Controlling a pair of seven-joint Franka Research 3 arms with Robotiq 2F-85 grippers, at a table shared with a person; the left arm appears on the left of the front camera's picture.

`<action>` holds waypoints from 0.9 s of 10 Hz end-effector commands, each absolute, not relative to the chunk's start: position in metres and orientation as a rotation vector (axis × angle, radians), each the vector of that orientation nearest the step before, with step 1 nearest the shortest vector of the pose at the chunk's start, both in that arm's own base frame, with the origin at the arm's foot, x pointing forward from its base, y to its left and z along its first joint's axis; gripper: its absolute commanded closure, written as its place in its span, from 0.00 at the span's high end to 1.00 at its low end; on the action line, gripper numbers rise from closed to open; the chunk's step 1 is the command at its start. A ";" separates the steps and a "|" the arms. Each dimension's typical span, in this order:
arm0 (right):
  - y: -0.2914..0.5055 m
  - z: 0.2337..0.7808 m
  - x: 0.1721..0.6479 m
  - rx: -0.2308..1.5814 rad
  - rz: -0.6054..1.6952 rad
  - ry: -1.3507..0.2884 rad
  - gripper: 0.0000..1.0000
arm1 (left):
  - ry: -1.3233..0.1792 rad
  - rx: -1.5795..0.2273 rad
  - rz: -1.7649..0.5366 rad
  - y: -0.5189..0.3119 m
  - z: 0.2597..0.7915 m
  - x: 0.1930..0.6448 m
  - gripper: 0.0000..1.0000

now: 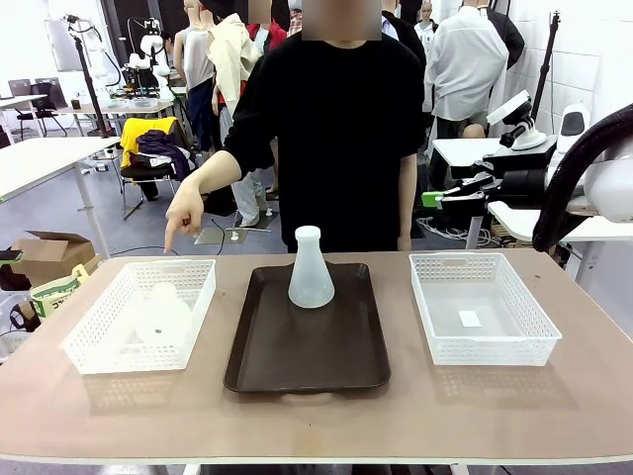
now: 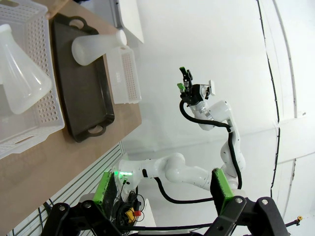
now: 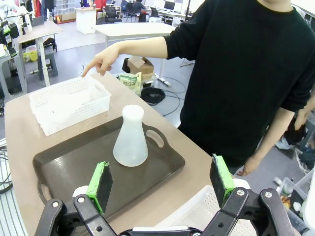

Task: Prepare the laboratory tools.
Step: Pick up the Big flask that the person points to.

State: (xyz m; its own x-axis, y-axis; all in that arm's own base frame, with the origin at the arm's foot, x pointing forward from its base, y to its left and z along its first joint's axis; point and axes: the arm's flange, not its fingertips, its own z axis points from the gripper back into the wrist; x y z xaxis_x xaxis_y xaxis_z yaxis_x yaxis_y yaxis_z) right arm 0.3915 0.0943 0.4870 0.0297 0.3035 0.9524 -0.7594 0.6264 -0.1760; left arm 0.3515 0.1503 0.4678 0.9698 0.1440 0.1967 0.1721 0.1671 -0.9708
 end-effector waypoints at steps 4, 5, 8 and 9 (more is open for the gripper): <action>0.095 0.486 0.390 0.453 0.855 -1.299 1.00 | -0.318 -1.248 0.076 0.129 0.489 0.383 1.00; 0.095 0.486 0.390 0.453 0.855 -1.299 1.00 | -0.316 -1.175 0.118 0.123 0.494 0.398 1.00; 0.095 0.486 0.390 0.453 0.855 -1.299 1.00 | -0.248 -0.870 0.335 0.106 0.487 0.459 1.00; 0.095 0.486 0.390 0.453 0.855 -1.299 1.00 | -0.196 -0.800 0.411 0.101 0.479 0.476 1.00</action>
